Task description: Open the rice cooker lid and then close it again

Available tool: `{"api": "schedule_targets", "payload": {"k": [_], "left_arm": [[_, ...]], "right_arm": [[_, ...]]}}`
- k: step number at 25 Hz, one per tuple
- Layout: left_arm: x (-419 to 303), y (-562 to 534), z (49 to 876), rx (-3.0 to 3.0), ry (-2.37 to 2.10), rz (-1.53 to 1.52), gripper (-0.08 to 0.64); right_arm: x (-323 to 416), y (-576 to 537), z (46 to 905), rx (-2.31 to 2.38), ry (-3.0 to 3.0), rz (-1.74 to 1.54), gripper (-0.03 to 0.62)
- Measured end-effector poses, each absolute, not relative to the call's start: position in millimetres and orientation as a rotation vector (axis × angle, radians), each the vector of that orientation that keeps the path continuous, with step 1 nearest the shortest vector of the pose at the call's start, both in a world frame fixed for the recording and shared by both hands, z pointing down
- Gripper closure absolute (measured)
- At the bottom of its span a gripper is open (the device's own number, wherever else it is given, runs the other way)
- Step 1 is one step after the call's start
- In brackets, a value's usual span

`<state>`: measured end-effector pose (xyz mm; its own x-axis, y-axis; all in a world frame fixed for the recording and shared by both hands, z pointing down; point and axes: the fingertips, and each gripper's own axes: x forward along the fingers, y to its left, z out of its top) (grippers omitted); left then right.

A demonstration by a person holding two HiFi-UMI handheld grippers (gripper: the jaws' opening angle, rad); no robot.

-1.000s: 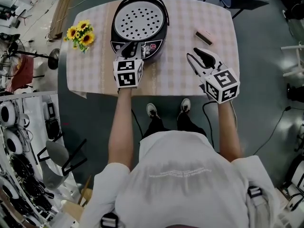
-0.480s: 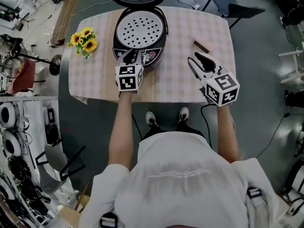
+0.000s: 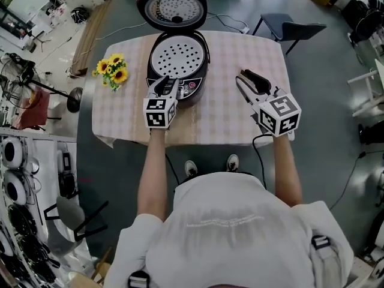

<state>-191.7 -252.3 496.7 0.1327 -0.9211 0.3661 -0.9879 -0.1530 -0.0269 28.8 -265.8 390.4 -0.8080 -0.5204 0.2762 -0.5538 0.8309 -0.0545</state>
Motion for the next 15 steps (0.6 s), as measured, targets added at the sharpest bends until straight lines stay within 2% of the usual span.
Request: {"api": "schedule_targets", "payload": {"k": [3,15], "left_arm": [[-196.0,-249.2,469.8,2.204,-1.931,0.4,0.422],[-205.6,-214.4,391.6,2.276,-2.044,0.329,0.422]], "right_arm": [[33.2,-268.5,367.5,0.846,-2.843,0.258,0.43],[17.4,-270.0,335.0,0.809,-2.866,0.049,0.417]]}}
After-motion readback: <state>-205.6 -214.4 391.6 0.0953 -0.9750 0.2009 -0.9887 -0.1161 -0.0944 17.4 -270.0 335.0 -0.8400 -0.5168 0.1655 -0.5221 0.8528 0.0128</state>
